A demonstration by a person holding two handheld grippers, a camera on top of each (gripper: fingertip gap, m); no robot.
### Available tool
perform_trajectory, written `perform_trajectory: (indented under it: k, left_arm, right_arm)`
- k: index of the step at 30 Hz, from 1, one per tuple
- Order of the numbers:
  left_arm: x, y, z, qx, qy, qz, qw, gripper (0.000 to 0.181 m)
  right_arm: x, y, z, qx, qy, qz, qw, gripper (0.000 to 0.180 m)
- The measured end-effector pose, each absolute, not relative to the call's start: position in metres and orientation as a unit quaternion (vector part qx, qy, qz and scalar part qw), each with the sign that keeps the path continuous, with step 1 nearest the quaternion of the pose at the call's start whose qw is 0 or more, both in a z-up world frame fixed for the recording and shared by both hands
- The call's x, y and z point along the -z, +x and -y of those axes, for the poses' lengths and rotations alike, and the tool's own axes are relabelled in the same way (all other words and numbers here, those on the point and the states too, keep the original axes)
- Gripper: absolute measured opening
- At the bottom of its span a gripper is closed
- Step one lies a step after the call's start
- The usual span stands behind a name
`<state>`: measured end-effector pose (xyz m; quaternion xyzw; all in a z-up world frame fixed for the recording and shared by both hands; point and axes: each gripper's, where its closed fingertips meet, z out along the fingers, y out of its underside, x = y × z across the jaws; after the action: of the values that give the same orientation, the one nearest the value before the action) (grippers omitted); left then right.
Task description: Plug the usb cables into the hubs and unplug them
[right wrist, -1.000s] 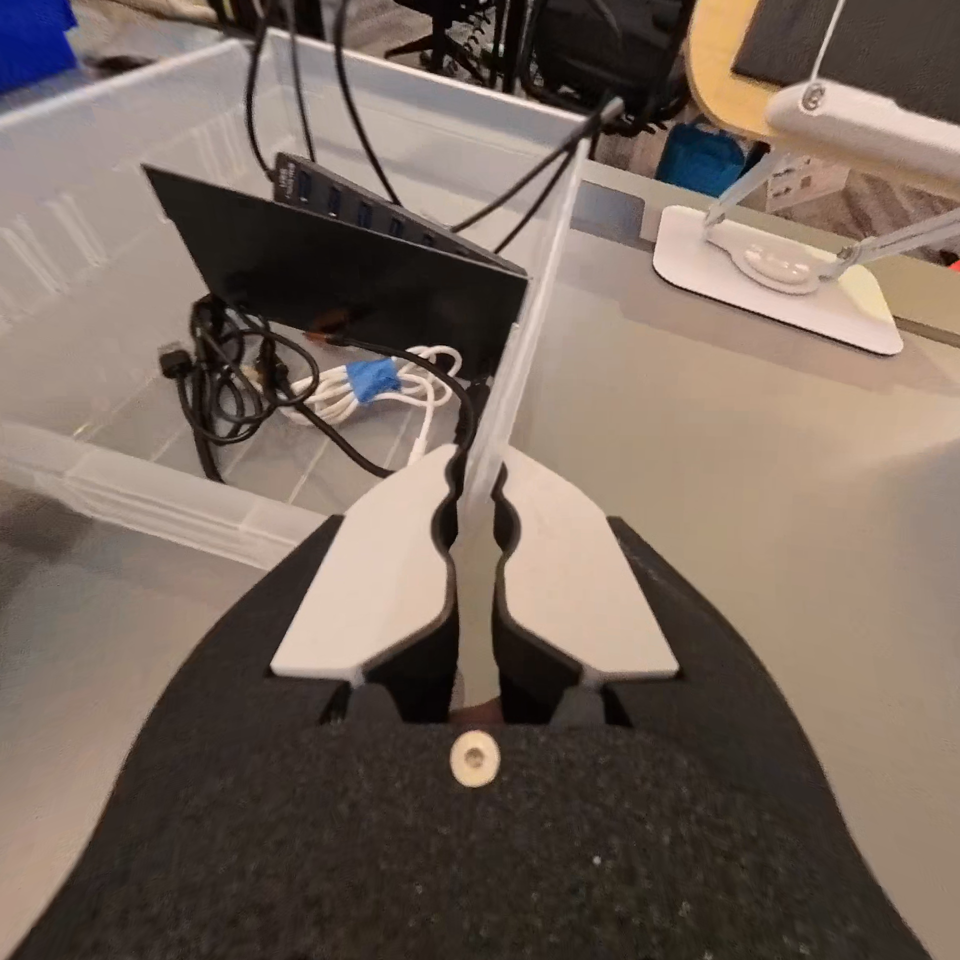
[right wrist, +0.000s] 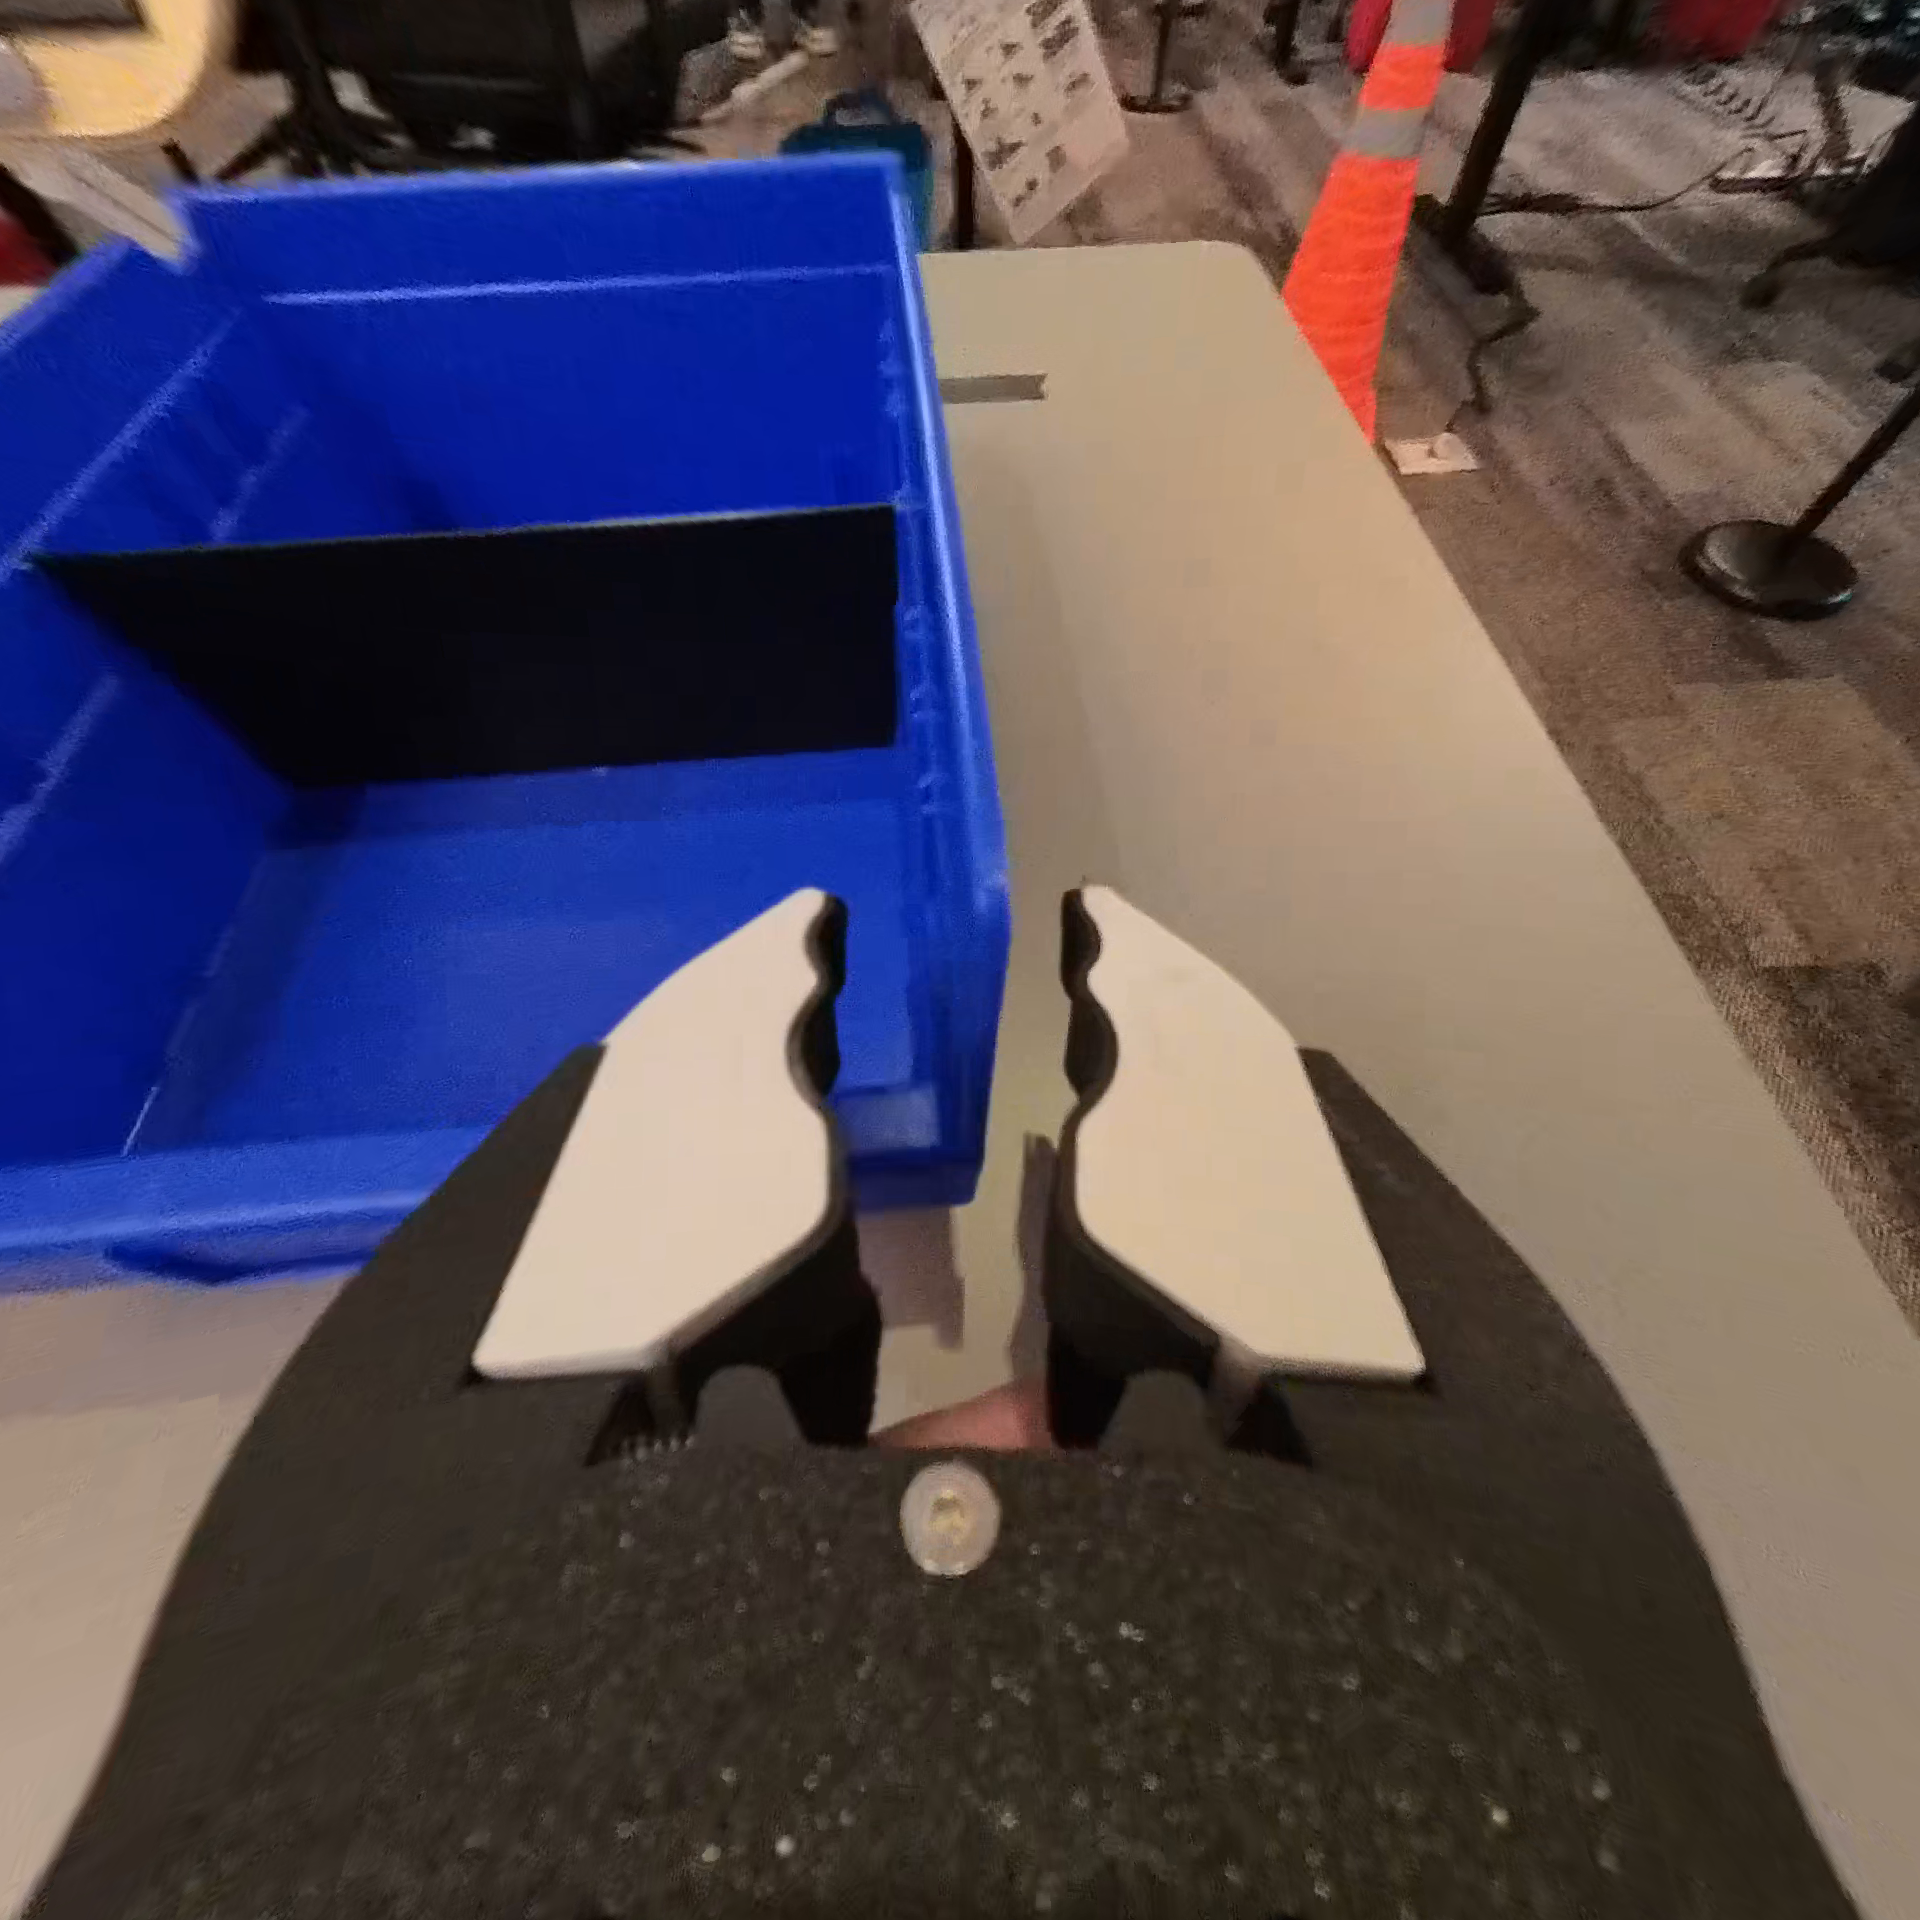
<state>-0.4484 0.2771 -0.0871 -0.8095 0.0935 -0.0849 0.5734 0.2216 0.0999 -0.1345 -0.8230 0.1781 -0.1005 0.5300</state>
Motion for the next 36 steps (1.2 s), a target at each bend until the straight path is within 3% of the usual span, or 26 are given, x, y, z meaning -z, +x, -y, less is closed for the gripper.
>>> perform_trajectory:
  k: [1,7,19,21,26,29,33,36]
  left_arm:
    - [0.093,-0.446,-0.276,0.093,-0.815,-0.096,0.563,0.022]
    - [0.104,-0.455,-0.272,0.099,-0.827,-0.102,0.544,0.02]
    - [0.104,-0.467,-0.278,0.15,-0.828,-0.052,0.538,0.02]
    - [0.104,-0.463,-0.277,0.161,-0.829,-0.047,0.533,0.02]
    - [0.097,-0.45,-0.274,0.188,-0.821,-0.049,0.537,0.02]
    - [0.096,-0.432,-0.267,0.226,-0.816,-0.054,0.528,0.02]
    - [0.102,-0.406,-0.247,0.27,-0.815,-0.078,0.506,0.02]
    - [0.102,-0.396,-0.24,0.281,-0.805,-0.117,0.51,0.021]
  right_arm:
    - [0.134,0.223,-0.101,0.105,-0.82,-0.176,0.535,0.013]
    - [0.135,0.221,-0.088,0.074,-0.823,-0.182,0.534,0.002]
    - [0.134,0.231,-0.084,0.065,-0.82,-0.167,0.543,0.002]
    - [0.13,0.234,-0.078,0.102,-0.818,-0.164,0.541,0.019]
    - [0.079,0.211,-0.052,0.168,-0.788,-0.132,0.578,0.025]
    - [0.063,0.148,-0.055,0.118,-0.786,-0.083,0.601,0.028]
    - [0.075,0.056,-0.073,-0.029,-0.777,-0.065,0.625,0.023]
    - [0.094,0.038,-0.087,-0.086,-0.782,-0.086,0.611,0.023]
